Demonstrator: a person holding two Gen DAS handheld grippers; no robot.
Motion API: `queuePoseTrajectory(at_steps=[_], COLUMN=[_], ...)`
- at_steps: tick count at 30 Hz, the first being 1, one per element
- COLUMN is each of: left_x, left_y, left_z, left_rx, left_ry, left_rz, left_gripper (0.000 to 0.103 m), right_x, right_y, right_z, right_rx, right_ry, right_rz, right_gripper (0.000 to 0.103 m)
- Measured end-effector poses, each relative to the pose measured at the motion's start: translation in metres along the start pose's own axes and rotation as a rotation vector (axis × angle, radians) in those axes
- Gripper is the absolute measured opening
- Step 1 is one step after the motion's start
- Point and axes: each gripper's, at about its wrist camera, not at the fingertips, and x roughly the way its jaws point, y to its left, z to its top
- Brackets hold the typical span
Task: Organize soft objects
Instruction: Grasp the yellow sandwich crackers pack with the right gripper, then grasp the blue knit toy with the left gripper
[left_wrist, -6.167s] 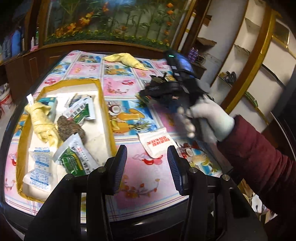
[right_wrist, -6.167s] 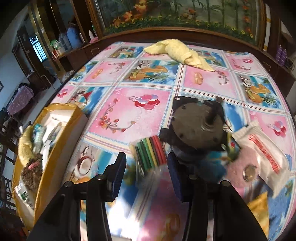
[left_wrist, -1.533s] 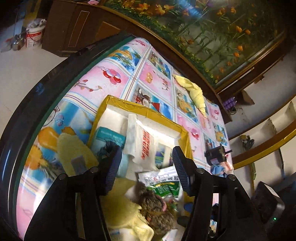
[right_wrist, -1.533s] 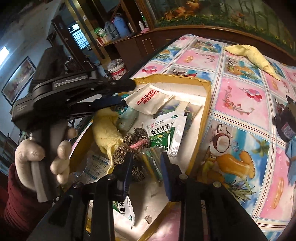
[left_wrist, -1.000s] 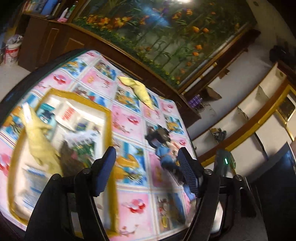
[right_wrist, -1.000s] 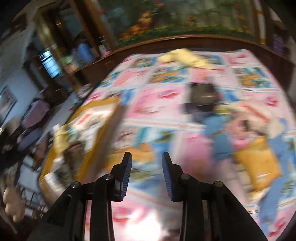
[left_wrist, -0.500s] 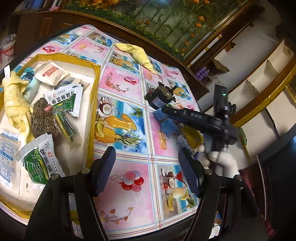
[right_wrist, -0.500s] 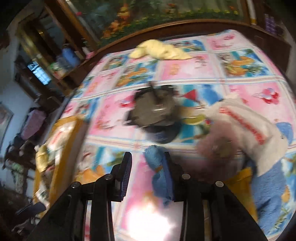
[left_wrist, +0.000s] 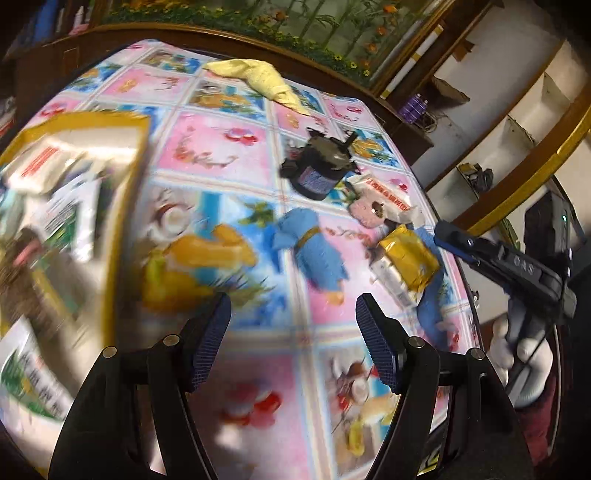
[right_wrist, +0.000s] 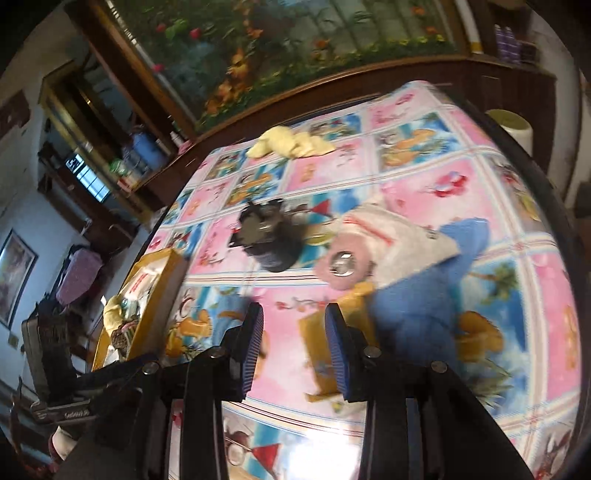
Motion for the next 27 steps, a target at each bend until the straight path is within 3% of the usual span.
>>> queuePoseTrajectory(at_steps=[3, 6, 8, 11, 12, 13, 14, 16, 21, 25, 27], left_x=[0.030, 0.068, 0.079, 0.092, 0.092, 0.090, 0.088, 0.083, 0.068, 0.047, 0.035], left_y=[-0.010, -0.020, -0.034, -0.048, -0.051, -0.052, -0.052, -0.046, -0.031, -0.030, -0.030], left_z=[0.014, 0.022, 0.024, 0.021, 0.017, 0.014, 0.011, 0.011, 0.009, 0.001, -0.003], left_rx=[0.011, 0.048, 0.152, 0.264, 0.294, 0.314, 0.334, 0.315, 0.229, 0.185, 0.177], left_ry=[0.031, 0.088, 0.040, 0.068, 0.070, 0.066, 0.062, 0.080, 0.089, 0.071, 0.054], left_rz=[0.038, 0.138, 0.221, 0.283, 0.296, 0.297, 0.292, 0.242, 0.144, 0.069, 0.043], left_gripper=[0.071, 0.071, 0.071, 0.071, 0.070, 0.056, 0.036, 0.014, 0.014, 0.014, 0.014], right_x=[-0.013, -0.019, -0.019, -0.013, -0.009, -0.008, -0.006, 0.003, 0.032, 0.045, 0.046], right_y=[-0.016, -0.022, -0.021, -0.014, -0.008, -0.003, 0.001, 0.012, 0.025, 0.025, 0.023], right_z=[-0.001, -0.003, -0.005, -0.008, -0.009, -0.011, -0.013, -0.017, -0.023, -0.028, -0.030], right_rx=[0.035, 0.033, 0.011, -0.039, -0.070, -0.103, -0.139, -0.217, -0.330, -0.361, -0.346], right_ry=[-0.026, -0.029, -0.020, 0.001, 0.007, 0.012, 0.014, 0.020, 0.073, 0.102, 0.113], right_rz=[-0.010, -0.014, -0.016, -0.034, -0.050, -0.070, -0.098, -0.170, -0.301, -0.347, -0.332], right_gripper=[0.036, 0.036, 0.039, 0.042, 0.042, 0.046, 0.052, 0.061, 0.062, 0.062, 0.056])
